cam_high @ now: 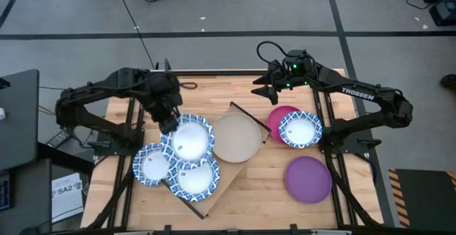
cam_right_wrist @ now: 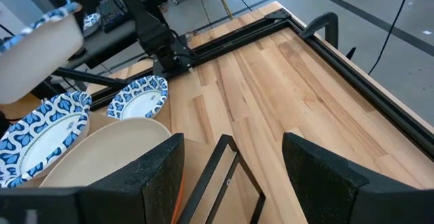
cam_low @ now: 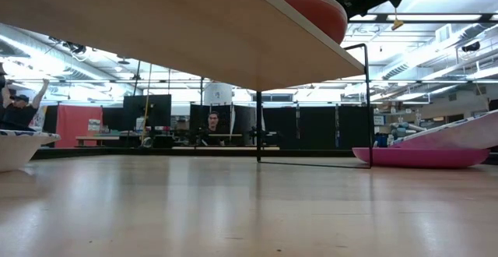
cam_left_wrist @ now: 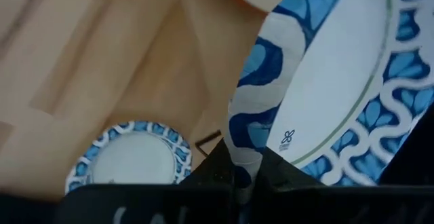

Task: Place and stack plates onto a shelf
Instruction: Stack the white blue patterned plate on top of the white blue patterned plate on the shelf

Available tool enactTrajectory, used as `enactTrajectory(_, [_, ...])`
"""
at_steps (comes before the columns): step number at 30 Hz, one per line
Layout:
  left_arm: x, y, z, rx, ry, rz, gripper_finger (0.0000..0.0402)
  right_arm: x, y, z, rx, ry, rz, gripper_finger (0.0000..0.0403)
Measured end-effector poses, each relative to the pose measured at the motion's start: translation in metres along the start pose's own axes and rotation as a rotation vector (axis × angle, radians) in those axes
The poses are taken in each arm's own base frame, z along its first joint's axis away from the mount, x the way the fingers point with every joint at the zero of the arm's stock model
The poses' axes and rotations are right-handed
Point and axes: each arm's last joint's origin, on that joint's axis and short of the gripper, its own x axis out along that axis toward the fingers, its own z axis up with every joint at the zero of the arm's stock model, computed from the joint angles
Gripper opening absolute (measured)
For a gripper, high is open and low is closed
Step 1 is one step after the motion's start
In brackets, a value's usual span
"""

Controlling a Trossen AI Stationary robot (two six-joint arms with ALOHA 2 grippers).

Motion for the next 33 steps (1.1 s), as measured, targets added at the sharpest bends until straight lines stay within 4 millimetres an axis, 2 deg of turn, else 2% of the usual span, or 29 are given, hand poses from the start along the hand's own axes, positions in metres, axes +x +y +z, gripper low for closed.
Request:
enactTrajectory(16, [0.019, -0.046, -0.031, 0.009, 0.049, -0.012, 0.0013, 0.000, 0.000, 0.000, 0.000, 0.000, 0.000, 0.0254])
enactTrajectory(24, [0.024, -0.060, -0.043, -0.006, 0.021, 0.005, 0.0013, 0.000, 0.000, 0.000, 0.000, 0.000, 0.000, 0.0254])
enactTrajectory(33, [0.046, -0.070, -0.042, -0.001, 0.057, 0.060, 0.0013, 0.000, 0.000, 0.000, 0.000, 0.000, 0.000, 0.0254])
